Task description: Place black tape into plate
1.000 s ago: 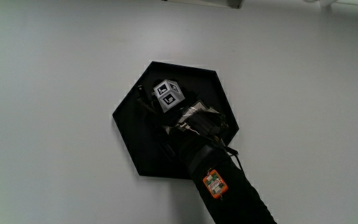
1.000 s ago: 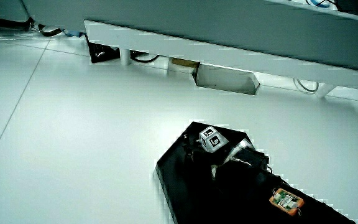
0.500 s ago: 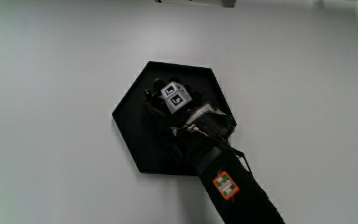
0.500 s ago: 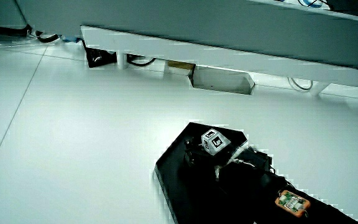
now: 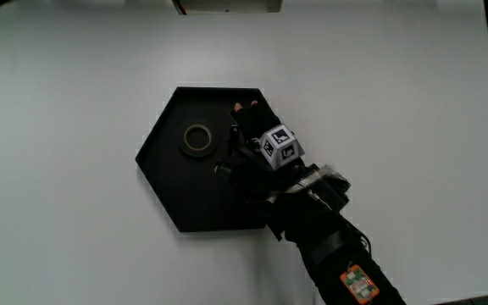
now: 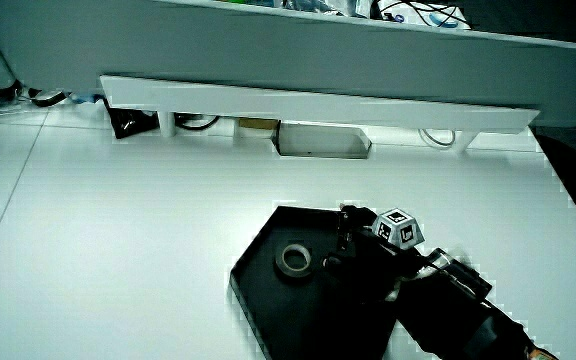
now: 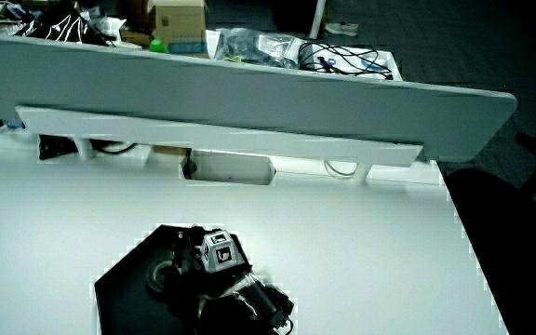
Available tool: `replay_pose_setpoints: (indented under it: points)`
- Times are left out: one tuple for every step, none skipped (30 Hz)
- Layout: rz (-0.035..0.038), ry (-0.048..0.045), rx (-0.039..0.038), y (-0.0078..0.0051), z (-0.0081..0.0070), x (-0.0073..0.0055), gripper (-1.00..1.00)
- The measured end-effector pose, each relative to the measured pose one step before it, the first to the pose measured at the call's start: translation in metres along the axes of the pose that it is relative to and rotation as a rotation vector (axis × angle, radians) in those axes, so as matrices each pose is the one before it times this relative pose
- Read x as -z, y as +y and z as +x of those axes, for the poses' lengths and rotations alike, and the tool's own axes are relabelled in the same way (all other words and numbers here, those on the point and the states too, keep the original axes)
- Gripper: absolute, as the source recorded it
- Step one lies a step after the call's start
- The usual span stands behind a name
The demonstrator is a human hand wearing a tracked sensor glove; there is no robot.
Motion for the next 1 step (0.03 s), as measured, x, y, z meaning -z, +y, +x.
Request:
replay_pose_setpoints:
  points:
    - [0.01539, -0.00074, 0.01031, -0.00353, 0.00356, 0.00255, -1.0]
